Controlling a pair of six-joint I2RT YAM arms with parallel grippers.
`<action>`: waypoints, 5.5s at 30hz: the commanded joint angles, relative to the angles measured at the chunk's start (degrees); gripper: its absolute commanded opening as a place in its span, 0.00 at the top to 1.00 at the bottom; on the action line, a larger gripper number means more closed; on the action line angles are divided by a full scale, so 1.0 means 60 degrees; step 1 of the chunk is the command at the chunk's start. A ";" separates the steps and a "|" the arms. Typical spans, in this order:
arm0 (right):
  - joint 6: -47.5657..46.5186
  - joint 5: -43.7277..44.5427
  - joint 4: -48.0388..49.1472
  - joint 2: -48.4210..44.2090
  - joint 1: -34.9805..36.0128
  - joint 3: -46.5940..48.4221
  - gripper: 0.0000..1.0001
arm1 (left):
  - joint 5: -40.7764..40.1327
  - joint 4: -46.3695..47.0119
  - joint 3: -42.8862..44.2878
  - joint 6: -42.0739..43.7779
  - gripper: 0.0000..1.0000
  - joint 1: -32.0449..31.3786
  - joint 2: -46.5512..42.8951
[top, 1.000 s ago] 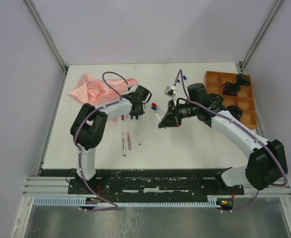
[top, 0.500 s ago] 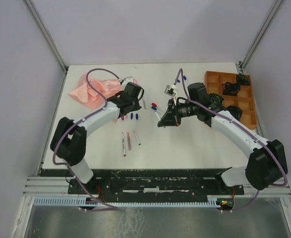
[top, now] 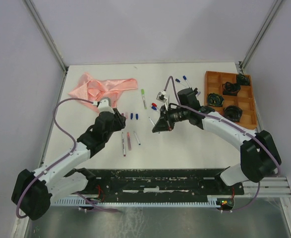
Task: Open the pen caps
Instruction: Place the pen at the center of the board, then pick up the pen from the center of the board.
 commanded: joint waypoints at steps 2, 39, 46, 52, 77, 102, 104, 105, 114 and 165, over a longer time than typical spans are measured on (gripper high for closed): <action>0.1209 0.1508 0.1477 0.0678 0.0494 -0.0396 1.00 | -0.0148 0.1244 -0.1339 0.0176 0.59 0.0007 -0.1753; 0.5061 0.6392 0.0890 0.3752 0.2426 0.0544 0.64 | 0.0229 0.0735 -0.3779 -0.0937 0.52 0.0015 -0.6011; 0.4742 0.5865 0.0954 0.3302 0.2210 0.0667 0.64 | 0.0469 0.0733 -0.3771 -0.1094 0.52 0.0021 -0.5970; 0.4312 0.4971 0.1009 0.2803 0.1761 0.0754 0.64 | 0.0777 0.0923 -0.3782 -0.1138 0.52 0.0015 -0.5696; -0.1710 0.1844 -0.2579 -0.1257 -0.2166 0.1928 0.63 | 0.1644 -0.0309 0.4200 0.0934 0.50 0.0173 0.5214; -0.1813 0.1690 -0.2598 -0.1163 -0.2245 0.1887 0.63 | -0.0469 -0.5395 1.2801 0.1762 0.61 0.0302 1.1983; -0.1811 0.1683 -0.2608 -0.1136 -0.2253 0.1886 0.63 | -0.0391 -0.5390 1.2848 0.1775 0.62 0.0323 1.2212; -0.1812 0.1676 -0.2592 -0.1131 -0.2249 0.1876 0.63 | -0.0364 -0.5392 1.2871 0.1777 0.62 0.0324 1.2316; -0.1813 0.1604 -0.2584 -0.1122 -0.2250 0.1879 0.63 | -0.0238 -0.5407 1.2905 0.1821 0.63 0.0342 1.2573; 0.6406 -0.1075 0.7828 -0.2625 -0.1865 -0.1948 0.32 | 0.2161 0.9011 -0.2346 0.0261 0.97 -0.2187 -0.2252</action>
